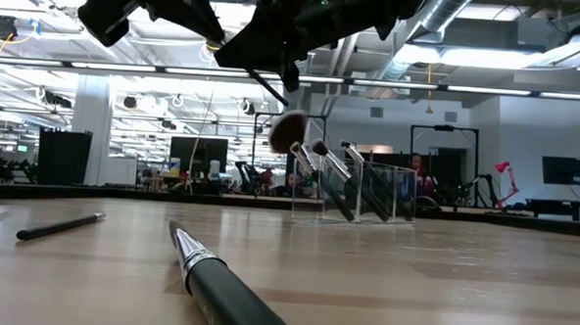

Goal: Put items in baskets/containers
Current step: Put the black eyeshadow brush into the transparent organizer, then put the black blush brush into the transparent organizer

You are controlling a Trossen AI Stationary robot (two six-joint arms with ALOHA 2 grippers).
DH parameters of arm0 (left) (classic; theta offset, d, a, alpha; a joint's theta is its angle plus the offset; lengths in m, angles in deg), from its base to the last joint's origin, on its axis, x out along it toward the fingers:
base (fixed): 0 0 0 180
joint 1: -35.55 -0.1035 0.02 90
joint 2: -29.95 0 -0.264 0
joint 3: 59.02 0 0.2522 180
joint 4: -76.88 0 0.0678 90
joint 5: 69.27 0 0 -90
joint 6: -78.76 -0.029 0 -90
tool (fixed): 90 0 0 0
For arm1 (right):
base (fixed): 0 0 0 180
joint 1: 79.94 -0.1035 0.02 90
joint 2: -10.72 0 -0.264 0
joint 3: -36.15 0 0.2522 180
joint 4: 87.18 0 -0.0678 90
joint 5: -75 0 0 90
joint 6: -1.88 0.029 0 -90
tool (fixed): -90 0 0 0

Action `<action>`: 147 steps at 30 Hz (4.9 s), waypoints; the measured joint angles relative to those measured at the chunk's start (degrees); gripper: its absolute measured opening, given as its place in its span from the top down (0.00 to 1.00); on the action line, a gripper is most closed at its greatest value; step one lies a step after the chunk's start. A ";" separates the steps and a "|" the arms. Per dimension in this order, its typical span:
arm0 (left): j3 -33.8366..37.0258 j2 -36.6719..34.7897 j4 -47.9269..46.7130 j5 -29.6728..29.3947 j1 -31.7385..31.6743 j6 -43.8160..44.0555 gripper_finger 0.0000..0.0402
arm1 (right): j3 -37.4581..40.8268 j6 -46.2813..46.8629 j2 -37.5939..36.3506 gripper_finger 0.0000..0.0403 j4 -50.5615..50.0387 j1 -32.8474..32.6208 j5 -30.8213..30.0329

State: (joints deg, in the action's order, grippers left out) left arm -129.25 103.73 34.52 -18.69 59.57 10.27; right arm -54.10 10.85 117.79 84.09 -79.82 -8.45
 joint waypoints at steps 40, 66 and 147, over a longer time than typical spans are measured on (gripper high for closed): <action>26.42 -9.21 63.92 33.76 -18.39 52.79 0.85 | 49.47 -6.97 -32.38 0.97 34.67 -0.10 -32.50; 37.90 -16.79 76.58 39.01 -22.89 65.81 0.86 | 60.58 -4.49 -17.59 0.94 66.07 7.20 -29.00; 38.25 -24.47 70.55 43.78 -21.02 73.93 0.86 | -22.59 35.59 15.63 0.62 -38.55 -26.71 -18.42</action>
State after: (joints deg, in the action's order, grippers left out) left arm -91.00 79.26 105.07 25.10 38.55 84.20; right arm -76.69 46.44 133.42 45.53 -106.53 -26.86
